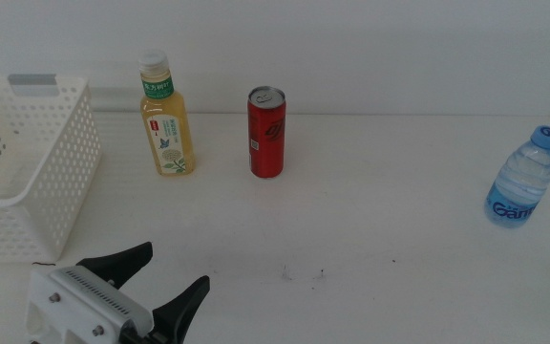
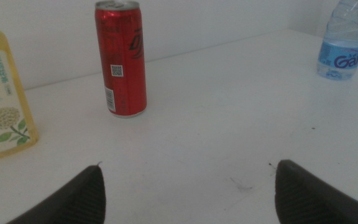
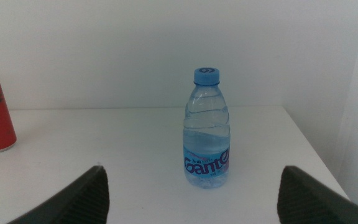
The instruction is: Use arms to grab the bottles and put them into the dustbin to the left of the table.
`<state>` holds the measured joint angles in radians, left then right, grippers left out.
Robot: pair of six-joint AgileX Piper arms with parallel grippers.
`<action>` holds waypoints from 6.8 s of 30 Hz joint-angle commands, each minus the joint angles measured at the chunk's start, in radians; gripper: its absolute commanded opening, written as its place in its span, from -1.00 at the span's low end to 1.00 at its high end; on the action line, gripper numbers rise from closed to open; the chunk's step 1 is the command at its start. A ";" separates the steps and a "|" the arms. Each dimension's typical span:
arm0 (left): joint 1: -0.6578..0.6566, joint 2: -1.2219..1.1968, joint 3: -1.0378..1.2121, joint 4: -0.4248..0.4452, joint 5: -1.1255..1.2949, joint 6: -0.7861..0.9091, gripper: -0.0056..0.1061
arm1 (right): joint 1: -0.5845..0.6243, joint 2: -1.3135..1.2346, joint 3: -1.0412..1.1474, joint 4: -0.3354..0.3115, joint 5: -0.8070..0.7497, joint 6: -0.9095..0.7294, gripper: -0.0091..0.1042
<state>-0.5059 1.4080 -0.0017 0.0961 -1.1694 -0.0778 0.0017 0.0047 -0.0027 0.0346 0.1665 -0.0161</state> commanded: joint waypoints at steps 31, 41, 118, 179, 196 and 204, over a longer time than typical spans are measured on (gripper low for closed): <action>-0.003 0.257 -0.407 -0.111 0.123 0.048 0.78 | -0.004 -0.005 0.003 -0.006 -0.009 -0.004 0.77; -0.003 0.450 -0.597 -0.157 0.126 0.044 0.78 | -0.004 -0.005 0.003 -0.006 -0.009 -0.004 0.77; 0.037 0.968 -1.299 -0.148 0.318 0.054 0.25 | -0.004 -0.005 0.003 -0.006 -0.009 -0.004 0.77; 0.317 -0.023 -1.107 -0.136 1.646 0.158 -0.69 | -0.004 -0.005 0.003 -0.006 -0.009 -0.004 0.77; 0.630 0.343 -1.650 -0.199 2.257 0.351 -0.69 | -0.004 -0.005 0.003 -0.006 -0.009 -0.004 0.77; 0.753 0.401 -1.668 -0.251 2.278 0.462 -0.69 | -0.004 -0.005 0.003 -0.006 -0.009 -0.004 0.77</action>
<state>0.2327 1.8071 -1.6555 -0.1262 1.1201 0.3617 0.0017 0.0047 -0.0027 0.0346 0.1665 -0.0161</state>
